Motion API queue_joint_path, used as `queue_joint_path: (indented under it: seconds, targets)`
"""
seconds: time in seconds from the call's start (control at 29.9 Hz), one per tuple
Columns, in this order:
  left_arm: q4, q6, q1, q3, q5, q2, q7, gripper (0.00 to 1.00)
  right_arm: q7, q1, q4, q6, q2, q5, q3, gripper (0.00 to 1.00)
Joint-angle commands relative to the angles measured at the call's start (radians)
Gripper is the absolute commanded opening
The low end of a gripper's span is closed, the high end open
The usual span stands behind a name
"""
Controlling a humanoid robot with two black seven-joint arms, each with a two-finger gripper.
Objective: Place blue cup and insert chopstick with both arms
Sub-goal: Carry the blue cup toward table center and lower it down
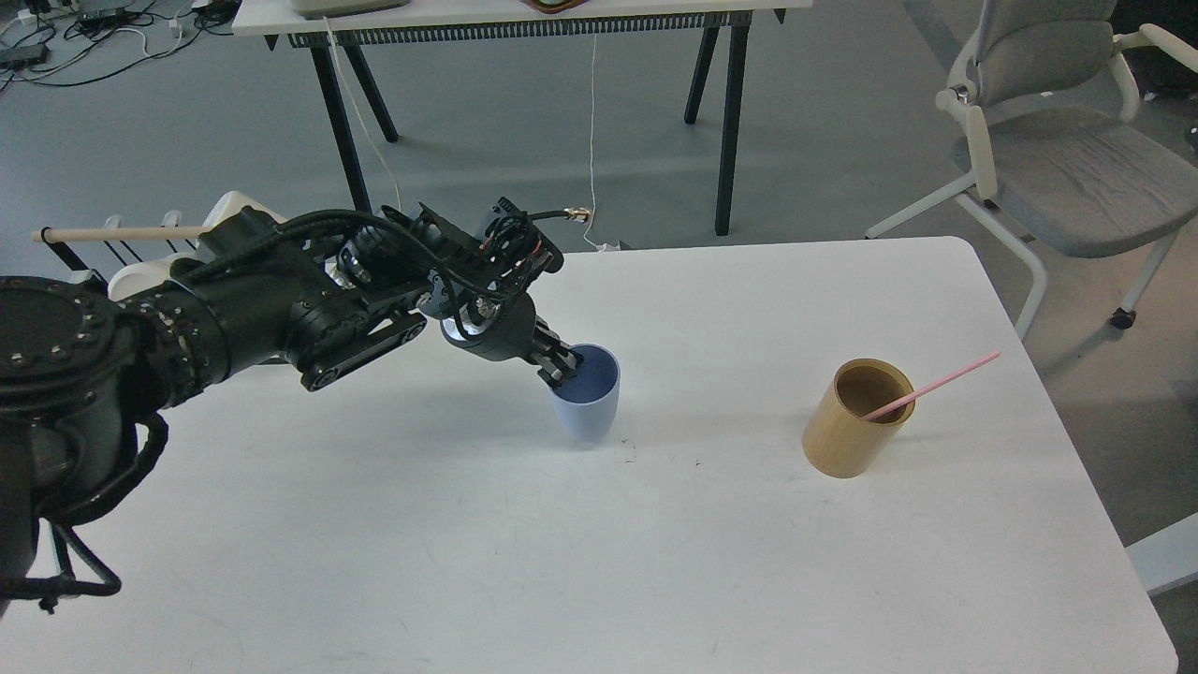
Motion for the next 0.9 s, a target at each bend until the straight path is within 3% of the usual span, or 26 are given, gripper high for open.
queue_joint_path:
  seconds: [0.0, 0.3, 0.87]
  targets:
    - [0.016, 0.0, 0.007, -0.001, 0.0, -0.033, 0.0, 0.0, 0.0, 0.0, 0.0, 0.0, 0.0, 0.0, -0.001, 0.99]
    - [0.059, 0.0, 0.008, -0.001, 0.0, -0.067, 0.0, 0.05, 0.0, -0.002, -0.002, 0.0, 0.001, 0.0, -0.002, 0.99]
    - [0.044, 0.0, 0.008, -0.022, -0.021, -0.045, 0.0, 0.22, 0.0, -0.002, 0.0, 0.0, 0.001, -0.002, -0.004, 0.99]
